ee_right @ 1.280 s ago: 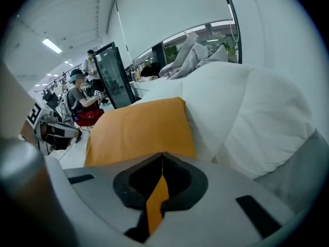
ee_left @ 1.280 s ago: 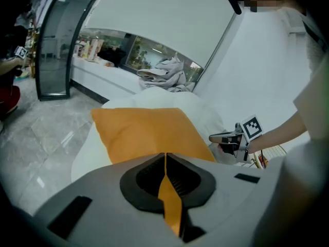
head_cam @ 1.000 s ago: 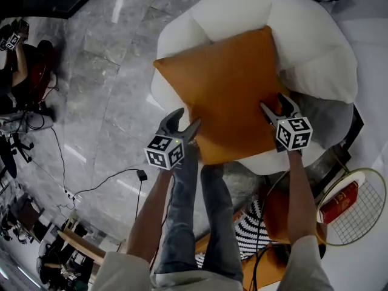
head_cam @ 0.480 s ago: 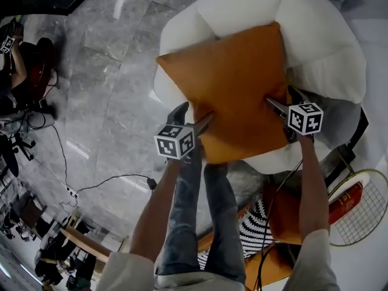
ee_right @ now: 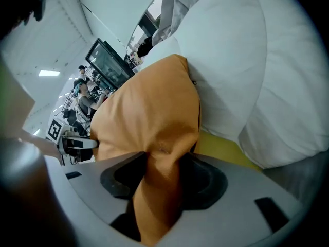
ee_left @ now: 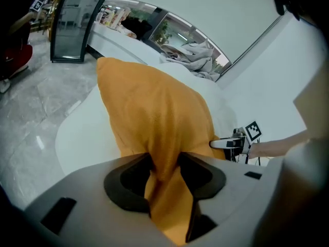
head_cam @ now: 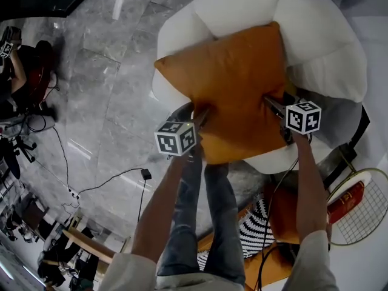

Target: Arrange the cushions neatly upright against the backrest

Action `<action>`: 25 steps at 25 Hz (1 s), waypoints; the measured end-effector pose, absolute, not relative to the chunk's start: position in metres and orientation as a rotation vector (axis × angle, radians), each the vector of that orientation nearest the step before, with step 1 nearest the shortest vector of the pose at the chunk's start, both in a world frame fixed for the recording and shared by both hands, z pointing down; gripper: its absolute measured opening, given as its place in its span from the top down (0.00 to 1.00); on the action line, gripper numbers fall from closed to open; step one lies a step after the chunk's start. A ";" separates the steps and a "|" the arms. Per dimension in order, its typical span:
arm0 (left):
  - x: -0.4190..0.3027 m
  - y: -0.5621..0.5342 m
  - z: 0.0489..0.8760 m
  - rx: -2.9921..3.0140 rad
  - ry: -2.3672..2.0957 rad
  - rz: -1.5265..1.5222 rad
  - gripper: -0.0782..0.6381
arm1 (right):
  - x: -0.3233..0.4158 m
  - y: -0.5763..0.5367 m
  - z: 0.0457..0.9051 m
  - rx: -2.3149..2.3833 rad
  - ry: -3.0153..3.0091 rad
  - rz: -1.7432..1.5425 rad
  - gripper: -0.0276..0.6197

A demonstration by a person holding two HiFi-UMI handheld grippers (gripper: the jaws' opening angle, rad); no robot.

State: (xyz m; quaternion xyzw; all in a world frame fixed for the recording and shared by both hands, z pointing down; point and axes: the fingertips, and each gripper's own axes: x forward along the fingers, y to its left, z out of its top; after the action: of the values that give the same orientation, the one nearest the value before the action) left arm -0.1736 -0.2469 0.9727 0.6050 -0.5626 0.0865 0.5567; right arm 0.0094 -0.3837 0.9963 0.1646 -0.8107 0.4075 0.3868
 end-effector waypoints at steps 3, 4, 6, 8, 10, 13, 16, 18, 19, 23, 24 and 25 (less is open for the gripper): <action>-0.169 -0.244 0.967 1.445 -1.321 0.207 0.71 | 0.009 -0.376 0.987 0.362 -2.064 1.074 0.72; -0.168 -0.243 0.966 1.453 -1.319 0.208 0.74 | 0.010 -0.374 0.985 0.354 -2.069 1.080 0.74; -0.165 -0.242 0.963 1.464 -1.317 0.211 0.76 | 0.012 -0.373 0.980 0.357 -2.082 1.076 0.76; -0.165 -0.242 0.959 1.474 -1.317 0.216 0.77 | 0.012 -0.373 0.975 0.377 -2.098 1.063 0.76; -0.168 -0.242 0.955 1.487 -1.315 0.217 0.77 | 0.010 -0.373 0.969 0.403 -2.119 1.054 0.76; -0.170 -0.242 0.944 1.520 -1.311 0.229 0.77 | 0.012 -0.368 0.955 0.450 -2.157 1.061 0.76; -0.168 -0.250 0.929 1.567 -1.302 0.248 0.77 | 0.023 -0.365 0.939 0.526 -2.186 1.089 0.76; -0.166 -0.259 0.917 1.606 -1.293 0.254 0.77 | 0.031 -0.363 0.928 0.581 -2.202 1.107 0.77; -0.164 -0.265 0.911 1.630 -1.286 0.257 0.77 | 0.036 -0.362 0.922 0.610 -2.211 1.114 0.77; -0.150 -0.291 0.890 1.757 -1.225 0.307 0.78 | 0.064 -0.356 0.901 0.788 -2.250 1.133 0.77; -0.143 -0.298 0.885 1.784 -1.209 0.319 0.78 | 0.073 -0.355 0.895 0.834 -2.257 1.142 0.77; -0.135 -0.305 0.879 1.806 -1.197 0.325 0.78 | 0.083 -0.355 0.889 0.870 -2.263 1.149 0.77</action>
State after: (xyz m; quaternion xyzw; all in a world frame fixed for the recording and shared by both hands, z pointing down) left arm -0.1355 -0.3045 0.8792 0.7330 -0.4856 0.1318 0.4577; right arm 0.0827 -0.3552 0.8893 0.3157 -0.8214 0.4171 0.2274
